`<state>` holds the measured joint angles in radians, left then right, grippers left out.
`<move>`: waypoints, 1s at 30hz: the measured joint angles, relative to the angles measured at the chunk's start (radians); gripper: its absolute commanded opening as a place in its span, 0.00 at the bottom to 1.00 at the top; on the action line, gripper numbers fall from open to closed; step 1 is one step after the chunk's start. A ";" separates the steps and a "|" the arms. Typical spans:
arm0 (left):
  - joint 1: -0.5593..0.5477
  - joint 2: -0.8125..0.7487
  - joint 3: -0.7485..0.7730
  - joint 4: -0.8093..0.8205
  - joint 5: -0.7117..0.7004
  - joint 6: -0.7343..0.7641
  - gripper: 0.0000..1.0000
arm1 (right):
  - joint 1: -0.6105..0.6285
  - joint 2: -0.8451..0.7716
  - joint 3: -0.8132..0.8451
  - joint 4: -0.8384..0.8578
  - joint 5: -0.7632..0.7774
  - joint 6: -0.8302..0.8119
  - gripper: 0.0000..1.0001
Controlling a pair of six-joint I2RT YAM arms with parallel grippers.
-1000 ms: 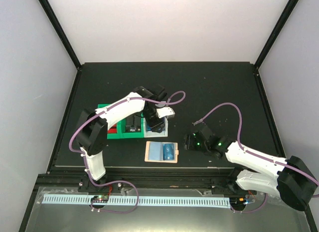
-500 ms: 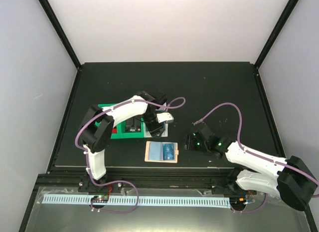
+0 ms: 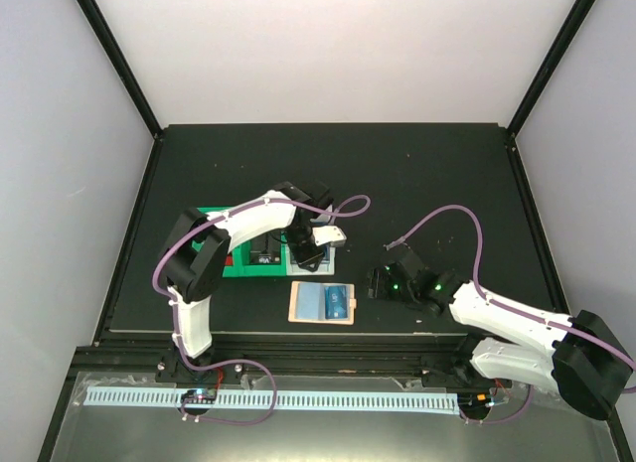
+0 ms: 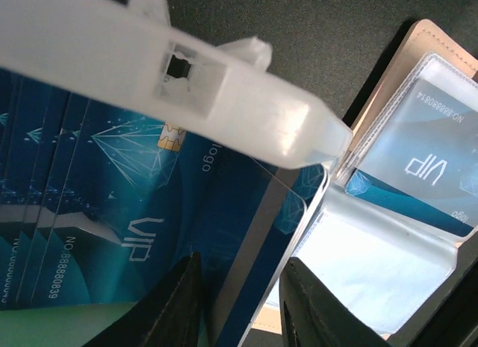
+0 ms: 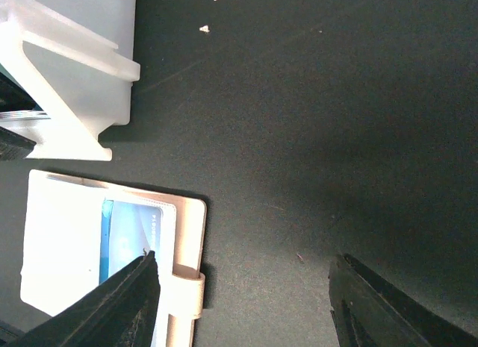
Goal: Put the credit cards into the card holder
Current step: Pick up the credit card from the storage box.
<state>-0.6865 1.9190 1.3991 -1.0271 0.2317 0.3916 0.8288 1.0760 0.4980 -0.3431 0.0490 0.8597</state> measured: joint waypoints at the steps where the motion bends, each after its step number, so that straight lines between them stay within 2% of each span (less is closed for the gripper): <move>1: 0.000 0.000 0.000 -0.002 0.000 0.000 0.29 | 0.000 0.000 -0.001 0.000 0.000 0.000 0.64; 9: 0.000 -0.005 0.002 -0.016 0.000 0.000 0.26 | 0.000 0.000 -0.002 0.000 0.000 0.003 0.64; 22: 0.000 -0.063 0.005 -0.030 0.001 0.000 0.13 | 0.000 0.001 -0.002 0.000 0.000 0.003 0.64; 27: 0.000 -0.069 0.005 -0.030 0.000 0.000 0.02 | 0.000 0.003 -0.002 0.000 0.000 0.003 0.64; 30: 0.001 -0.071 0.005 -0.030 -0.002 0.000 0.01 | 0.000 0.003 -0.002 0.000 0.000 0.003 0.64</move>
<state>-0.6853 1.8477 1.4044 -1.0569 0.2295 0.3920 0.8288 1.0786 0.4965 -0.3428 0.0486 0.8623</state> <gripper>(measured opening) 0.025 0.636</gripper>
